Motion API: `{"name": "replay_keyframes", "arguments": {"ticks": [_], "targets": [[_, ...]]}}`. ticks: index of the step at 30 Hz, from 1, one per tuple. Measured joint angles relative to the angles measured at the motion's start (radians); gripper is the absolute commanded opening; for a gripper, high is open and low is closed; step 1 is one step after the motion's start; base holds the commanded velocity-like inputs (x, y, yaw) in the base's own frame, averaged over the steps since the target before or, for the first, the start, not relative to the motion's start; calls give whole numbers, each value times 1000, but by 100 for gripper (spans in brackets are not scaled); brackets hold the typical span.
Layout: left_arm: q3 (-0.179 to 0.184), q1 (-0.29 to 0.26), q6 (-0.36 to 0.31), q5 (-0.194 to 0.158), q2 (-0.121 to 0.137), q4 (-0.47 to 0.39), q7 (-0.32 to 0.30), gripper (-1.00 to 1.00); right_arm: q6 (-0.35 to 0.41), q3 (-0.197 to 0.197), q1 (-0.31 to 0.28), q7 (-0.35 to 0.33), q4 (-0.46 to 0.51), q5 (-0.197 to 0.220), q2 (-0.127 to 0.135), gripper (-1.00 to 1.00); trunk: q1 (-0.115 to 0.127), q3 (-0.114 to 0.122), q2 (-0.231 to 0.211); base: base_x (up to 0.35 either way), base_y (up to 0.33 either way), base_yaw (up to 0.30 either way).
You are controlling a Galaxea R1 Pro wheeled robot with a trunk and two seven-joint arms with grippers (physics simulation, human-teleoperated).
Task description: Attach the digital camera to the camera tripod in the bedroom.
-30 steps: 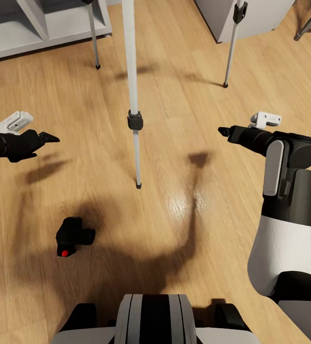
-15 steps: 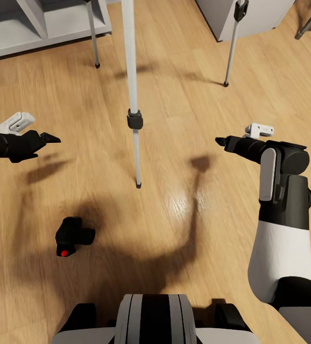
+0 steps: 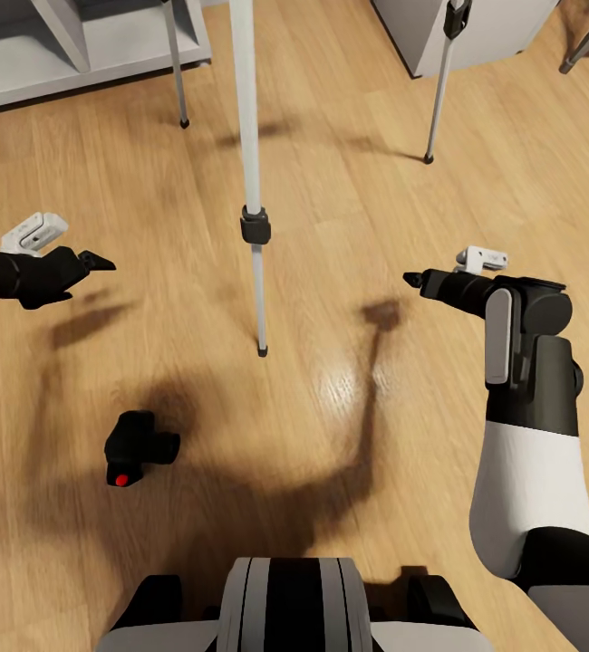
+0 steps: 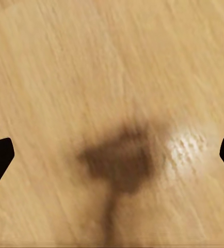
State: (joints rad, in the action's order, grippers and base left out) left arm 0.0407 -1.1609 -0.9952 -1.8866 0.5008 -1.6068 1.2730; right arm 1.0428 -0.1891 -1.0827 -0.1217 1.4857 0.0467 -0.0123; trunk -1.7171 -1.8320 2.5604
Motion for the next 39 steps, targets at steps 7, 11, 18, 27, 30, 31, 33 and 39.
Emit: {"name": "replay_keyframes", "arguments": {"ticks": [7,11,18,27,30,31,33,39], "targets": [[26,5,124,28,-69,-2,46,100,0,0,1,1,-10,0,0,100,0,0,0,0,0,0],[48,10,216,41,-101,-2,62,100,0,0,2,0,-11,-1,0,100,0,0,0,0,0,0],[66,45,406,48,-158,-3,79,100,0,0,2,0,-13,-1,0,100,0,0,0,0,0,0],[75,96,559,68,-253,-3,88,100,0,0,2,0,-13,-1,0,100,0,0,0,0,0,0],[76,106,581,93,-277,-3,89,100,0,0,2,0,-13,-1,0,100,0,0,0,0,0,0],[77,110,589,111,-286,-3,89,100,0,0,2,0,-13,-1,0,100,0,0,0,0,0,0],[78,113,595,131,-294,-3,90,100,0,0,2,0,-13,-1,0,100,0,0,0,0,0,0],[82,119,623,199,-311,-3,88,100,0,0,2,0,-14,-1,0,100,0,0,0,0,0,0]]}}
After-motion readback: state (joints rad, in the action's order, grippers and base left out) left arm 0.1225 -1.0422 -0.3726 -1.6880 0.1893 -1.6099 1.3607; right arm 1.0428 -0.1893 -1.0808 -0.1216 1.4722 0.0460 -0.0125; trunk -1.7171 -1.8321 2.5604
